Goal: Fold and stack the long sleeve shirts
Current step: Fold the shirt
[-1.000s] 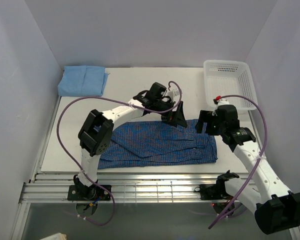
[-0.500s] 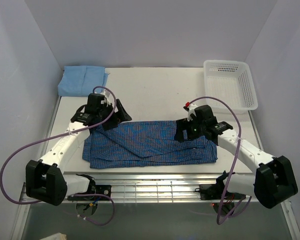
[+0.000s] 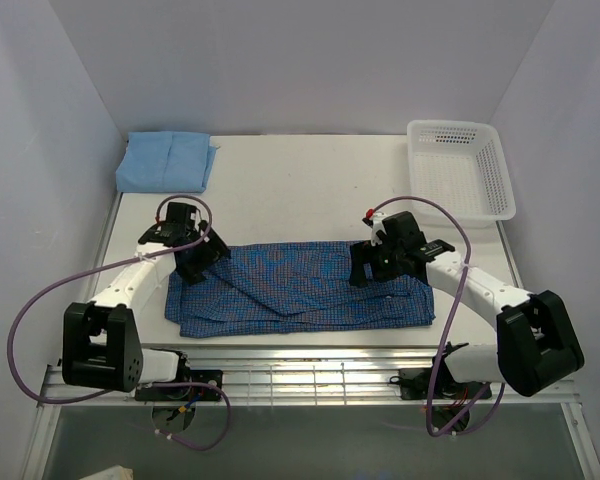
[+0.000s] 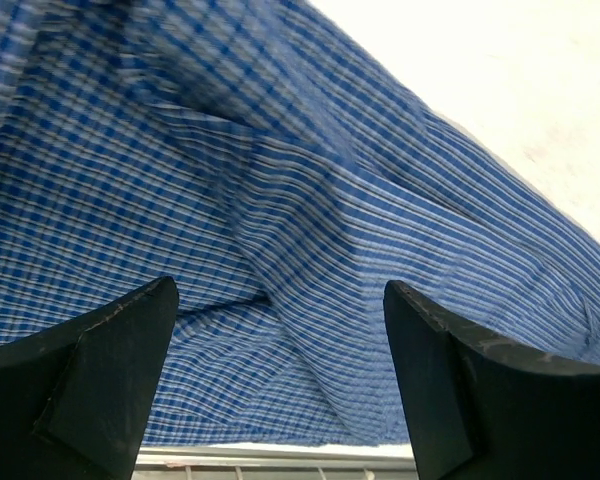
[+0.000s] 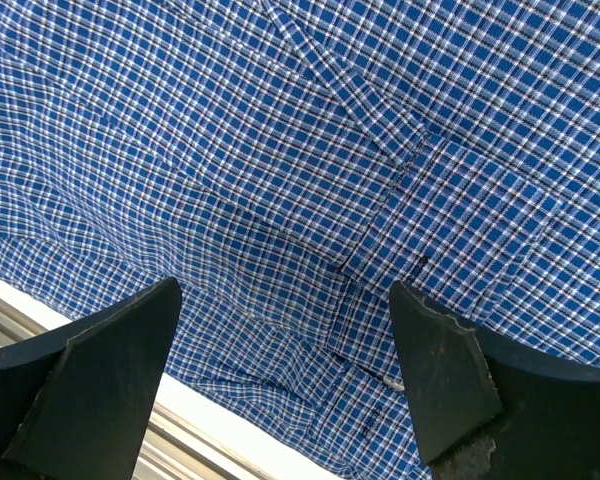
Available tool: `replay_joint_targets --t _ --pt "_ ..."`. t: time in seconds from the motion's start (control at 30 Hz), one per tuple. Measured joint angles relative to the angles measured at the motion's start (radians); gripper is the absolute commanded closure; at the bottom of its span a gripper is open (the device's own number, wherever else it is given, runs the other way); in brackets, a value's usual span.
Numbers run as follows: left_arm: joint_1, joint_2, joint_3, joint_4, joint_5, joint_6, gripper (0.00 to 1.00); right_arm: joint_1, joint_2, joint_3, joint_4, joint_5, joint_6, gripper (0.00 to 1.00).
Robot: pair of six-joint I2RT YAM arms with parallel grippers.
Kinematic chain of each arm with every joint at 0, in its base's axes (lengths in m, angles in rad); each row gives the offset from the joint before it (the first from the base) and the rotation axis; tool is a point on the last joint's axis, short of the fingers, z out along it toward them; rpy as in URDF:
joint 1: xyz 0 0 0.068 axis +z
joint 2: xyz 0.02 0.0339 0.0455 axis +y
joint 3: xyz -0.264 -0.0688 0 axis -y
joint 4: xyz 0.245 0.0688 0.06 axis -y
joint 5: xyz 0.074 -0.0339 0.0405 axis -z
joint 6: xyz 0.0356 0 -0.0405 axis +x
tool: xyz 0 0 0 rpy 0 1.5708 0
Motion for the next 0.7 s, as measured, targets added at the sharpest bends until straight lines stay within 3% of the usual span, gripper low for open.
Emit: replay_joint_targets --t 0.17,0.47,0.7 --pt "0.039 0.052 -0.034 0.014 -0.034 -0.003 0.24 0.000 0.022 0.000 0.001 0.002 0.000 0.10" --pt "0.070 0.138 -0.051 0.128 -0.038 0.012 0.34 0.000 0.045 0.002 0.000 0.015 0.000 0.10" --pt "0.077 0.179 -0.051 0.174 -0.014 0.025 0.67 0.000 0.052 0.006 0.001 0.024 0.000 0.10"
